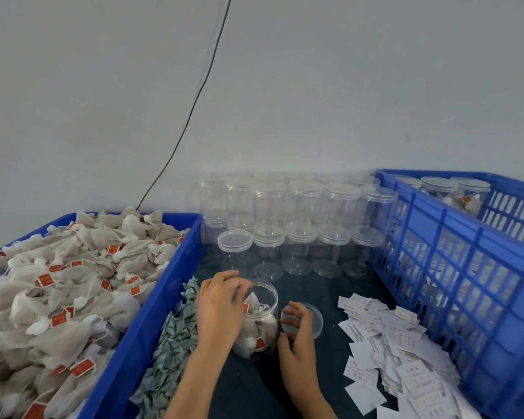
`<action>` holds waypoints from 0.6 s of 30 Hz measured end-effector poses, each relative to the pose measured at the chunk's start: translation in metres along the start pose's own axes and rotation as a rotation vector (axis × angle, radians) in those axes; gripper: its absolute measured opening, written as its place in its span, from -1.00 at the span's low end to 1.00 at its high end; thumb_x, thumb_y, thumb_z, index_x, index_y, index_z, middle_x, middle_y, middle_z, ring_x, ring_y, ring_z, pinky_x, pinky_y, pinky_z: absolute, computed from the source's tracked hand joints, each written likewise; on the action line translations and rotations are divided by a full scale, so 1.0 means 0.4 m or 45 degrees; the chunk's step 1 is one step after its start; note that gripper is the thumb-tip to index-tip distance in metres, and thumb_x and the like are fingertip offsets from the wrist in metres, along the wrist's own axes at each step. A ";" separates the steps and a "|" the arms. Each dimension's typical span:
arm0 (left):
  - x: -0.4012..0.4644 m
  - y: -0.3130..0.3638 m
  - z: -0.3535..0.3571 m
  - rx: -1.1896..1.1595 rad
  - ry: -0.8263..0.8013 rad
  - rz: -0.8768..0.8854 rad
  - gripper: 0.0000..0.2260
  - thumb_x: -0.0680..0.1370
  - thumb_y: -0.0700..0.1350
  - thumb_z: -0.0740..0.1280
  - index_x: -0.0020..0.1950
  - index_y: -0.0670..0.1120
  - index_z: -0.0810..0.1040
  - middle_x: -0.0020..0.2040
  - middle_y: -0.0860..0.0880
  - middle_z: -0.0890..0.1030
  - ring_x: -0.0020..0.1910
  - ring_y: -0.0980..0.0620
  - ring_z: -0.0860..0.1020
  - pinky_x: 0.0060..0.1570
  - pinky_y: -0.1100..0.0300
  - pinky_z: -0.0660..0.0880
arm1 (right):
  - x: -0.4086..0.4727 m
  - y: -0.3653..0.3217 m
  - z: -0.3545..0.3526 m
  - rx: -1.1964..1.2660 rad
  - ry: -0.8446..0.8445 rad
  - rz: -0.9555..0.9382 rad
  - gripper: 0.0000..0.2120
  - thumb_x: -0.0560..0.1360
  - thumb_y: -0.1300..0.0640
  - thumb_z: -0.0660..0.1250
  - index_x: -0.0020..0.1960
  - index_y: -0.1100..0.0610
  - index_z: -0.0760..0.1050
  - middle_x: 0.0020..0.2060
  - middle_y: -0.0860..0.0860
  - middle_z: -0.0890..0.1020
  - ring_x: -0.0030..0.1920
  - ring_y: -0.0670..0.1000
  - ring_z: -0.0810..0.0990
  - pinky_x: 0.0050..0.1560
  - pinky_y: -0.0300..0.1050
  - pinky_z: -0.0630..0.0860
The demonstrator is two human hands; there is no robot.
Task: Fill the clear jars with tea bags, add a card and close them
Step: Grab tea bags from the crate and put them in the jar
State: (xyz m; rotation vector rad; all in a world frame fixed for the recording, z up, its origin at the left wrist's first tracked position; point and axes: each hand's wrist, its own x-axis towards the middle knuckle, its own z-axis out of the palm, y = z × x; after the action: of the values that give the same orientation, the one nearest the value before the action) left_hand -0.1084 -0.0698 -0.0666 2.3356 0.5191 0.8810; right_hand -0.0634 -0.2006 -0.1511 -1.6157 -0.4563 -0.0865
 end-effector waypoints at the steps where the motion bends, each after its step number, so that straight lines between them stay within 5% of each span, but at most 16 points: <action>1: -0.002 -0.007 -0.002 -0.100 0.037 0.014 -0.83 0.60 -0.12 0.29 0.12 0.04 0.64 0.20 0.07 0.57 0.20 0.05 0.48 0.22 0.06 0.42 | 0.003 -0.007 -0.006 0.026 0.038 0.001 -0.42 0.44 0.52 0.15 0.21 -0.10 0.33 0.11 -0.09 0.49 0.08 -0.22 0.50 0.06 -0.34 0.45; 4: -0.026 -0.024 -0.002 -0.626 0.047 -0.098 -0.71 0.58 -0.05 0.28 0.31 0.06 0.45 0.22 0.07 0.52 0.21 0.09 0.50 0.20 0.14 0.46 | 0.040 -0.029 -0.069 0.005 0.224 0.018 -0.48 0.43 0.51 0.18 0.11 -0.08 0.40 0.06 -0.08 0.53 0.08 -0.14 0.53 0.03 -0.34 0.43; 7: -0.062 -0.049 0.028 -0.968 -0.162 -0.257 -0.37 0.46 -0.08 0.41 0.44 0.05 0.18 0.25 0.05 0.44 0.16 0.23 0.50 0.04 0.37 0.47 | 0.112 -0.026 -0.193 -0.450 0.268 0.006 -0.62 0.43 0.48 0.23 0.06 0.07 0.52 0.00 -0.03 0.58 0.07 0.02 0.55 0.04 -0.18 0.43; 11: -0.102 -0.082 0.086 -0.874 -0.291 -0.232 0.03 0.26 -0.33 0.59 0.49 0.10 0.02 0.19 0.19 0.41 0.12 0.29 0.47 0.07 0.37 0.39 | 0.210 0.000 -0.310 -1.166 0.018 0.080 -0.73 0.55 0.32 0.24 0.16 0.09 0.56 0.14 0.00 0.60 0.11 0.03 0.56 0.05 -0.12 0.45; 18: -0.113 -0.101 0.147 -0.909 -0.172 -0.237 0.00 0.17 -0.38 0.63 0.31 0.21 0.11 0.21 0.27 0.37 0.10 0.42 0.45 -0.05 0.57 0.40 | 0.323 0.052 -0.325 -1.510 -0.310 0.232 -0.59 0.53 -0.01 0.35 0.34 0.06 0.42 0.29 0.00 0.50 0.28 0.07 0.47 0.20 -0.02 0.41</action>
State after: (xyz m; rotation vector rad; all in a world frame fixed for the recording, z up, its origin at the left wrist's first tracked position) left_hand -0.1055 -0.0858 -0.1494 1.6505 0.2909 0.6691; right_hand 0.0898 -0.2965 -0.1149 -2.8486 -0.4627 -0.0149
